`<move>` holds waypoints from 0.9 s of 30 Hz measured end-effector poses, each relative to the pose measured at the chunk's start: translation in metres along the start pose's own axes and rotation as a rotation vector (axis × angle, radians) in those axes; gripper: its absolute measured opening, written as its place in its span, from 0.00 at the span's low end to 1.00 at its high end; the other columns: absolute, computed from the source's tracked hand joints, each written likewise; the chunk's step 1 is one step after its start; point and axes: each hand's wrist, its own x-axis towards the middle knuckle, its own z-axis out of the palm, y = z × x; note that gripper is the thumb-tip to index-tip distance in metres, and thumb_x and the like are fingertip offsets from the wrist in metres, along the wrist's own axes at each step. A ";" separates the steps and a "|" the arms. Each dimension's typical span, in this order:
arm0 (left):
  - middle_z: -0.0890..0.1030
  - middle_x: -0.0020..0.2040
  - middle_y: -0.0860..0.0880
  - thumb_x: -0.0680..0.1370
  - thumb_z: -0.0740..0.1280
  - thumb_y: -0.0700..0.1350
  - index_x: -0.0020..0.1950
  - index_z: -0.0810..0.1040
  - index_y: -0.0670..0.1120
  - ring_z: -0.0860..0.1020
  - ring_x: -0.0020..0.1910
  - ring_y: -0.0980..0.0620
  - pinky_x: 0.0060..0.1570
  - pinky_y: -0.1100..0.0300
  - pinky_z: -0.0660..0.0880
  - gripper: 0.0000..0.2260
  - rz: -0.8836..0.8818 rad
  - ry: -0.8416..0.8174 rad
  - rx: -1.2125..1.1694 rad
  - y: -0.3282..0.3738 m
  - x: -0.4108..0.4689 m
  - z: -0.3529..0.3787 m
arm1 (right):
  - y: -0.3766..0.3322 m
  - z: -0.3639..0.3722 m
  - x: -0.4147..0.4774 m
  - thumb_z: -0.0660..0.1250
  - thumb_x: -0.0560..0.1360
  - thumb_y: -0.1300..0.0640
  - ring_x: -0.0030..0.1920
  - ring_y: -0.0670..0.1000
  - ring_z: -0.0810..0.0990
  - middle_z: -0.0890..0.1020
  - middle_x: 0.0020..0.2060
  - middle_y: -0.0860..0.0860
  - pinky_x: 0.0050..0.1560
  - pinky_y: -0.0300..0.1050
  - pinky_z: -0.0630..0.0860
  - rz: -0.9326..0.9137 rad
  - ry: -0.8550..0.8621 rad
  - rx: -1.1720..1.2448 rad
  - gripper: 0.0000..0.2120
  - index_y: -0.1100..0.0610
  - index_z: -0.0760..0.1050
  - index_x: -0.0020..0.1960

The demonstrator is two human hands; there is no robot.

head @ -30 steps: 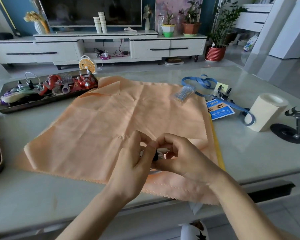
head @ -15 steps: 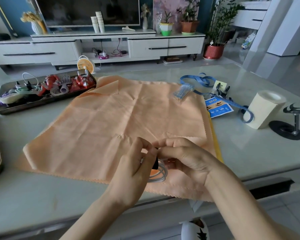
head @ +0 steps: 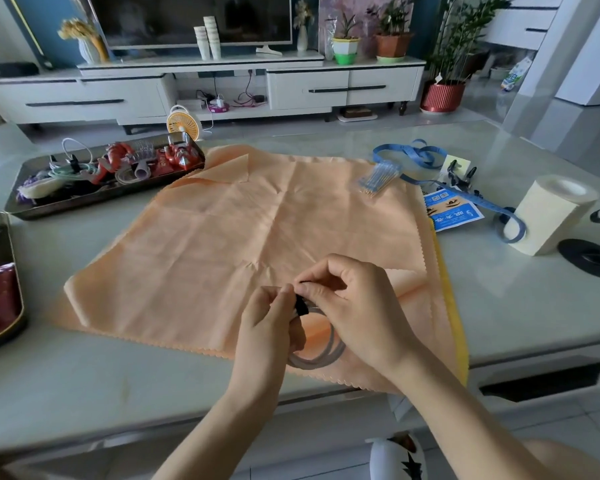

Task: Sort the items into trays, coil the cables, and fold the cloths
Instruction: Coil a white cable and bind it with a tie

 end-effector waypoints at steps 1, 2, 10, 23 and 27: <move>0.66 0.19 0.54 0.81 0.57 0.42 0.41 0.70 0.40 0.65 0.20 0.57 0.29 0.59 0.63 0.11 -0.047 -0.012 -0.021 0.002 0.002 0.000 | 0.000 0.001 -0.001 0.70 0.72 0.64 0.39 0.44 0.81 0.83 0.35 0.47 0.43 0.38 0.77 -0.038 0.000 -0.031 0.05 0.55 0.80 0.40; 0.65 0.19 0.54 0.81 0.57 0.41 0.40 0.70 0.40 0.64 0.19 0.57 0.29 0.58 0.62 0.11 -0.092 -0.024 -0.038 0.004 0.003 0.001 | 0.000 0.001 -0.002 0.70 0.72 0.64 0.40 0.46 0.81 0.82 0.36 0.49 0.44 0.42 0.77 -0.097 0.008 -0.103 0.04 0.57 0.81 0.41; 0.62 0.21 0.54 0.81 0.58 0.41 0.33 0.66 0.45 0.61 0.19 0.57 0.20 0.66 0.62 0.15 -0.208 -0.048 -0.143 0.015 0.008 0.005 | 0.005 -0.001 -0.009 0.66 0.73 0.60 0.38 0.52 0.79 0.82 0.37 0.52 0.39 0.49 0.74 -0.537 0.131 -0.421 0.07 0.61 0.82 0.43; 0.58 0.22 0.53 0.81 0.58 0.45 0.37 0.66 0.43 0.59 0.19 0.55 0.29 0.59 0.64 0.13 -0.297 -0.002 -0.511 0.031 0.029 -0.066 | 0.004 0.043 -0.012 0.61 0.79 0.54 0.52 0.40 0.76 0.76 0.56 0.44 0.53 0.31 0.70 -0.204 0.089 -0.211 0.14 0.50 0.68 0.65; 0.58 0.22 0.53 0.79 0.61 0.50 0.29 0.80 0.44 0.60 0.20 0.55 0.32 0.58 0.63 0.21 -0.322 -0.028 -0.572 0.036 0.041 -0.097 | -0.007 0.071 0.010 0.60 0.74 0.47 0.33 0.44 0.75 0.77 0.34 0.46 0.35 0.34 0.71 0.243 -0.137 0.192 0.14 0.53 0.77 0.53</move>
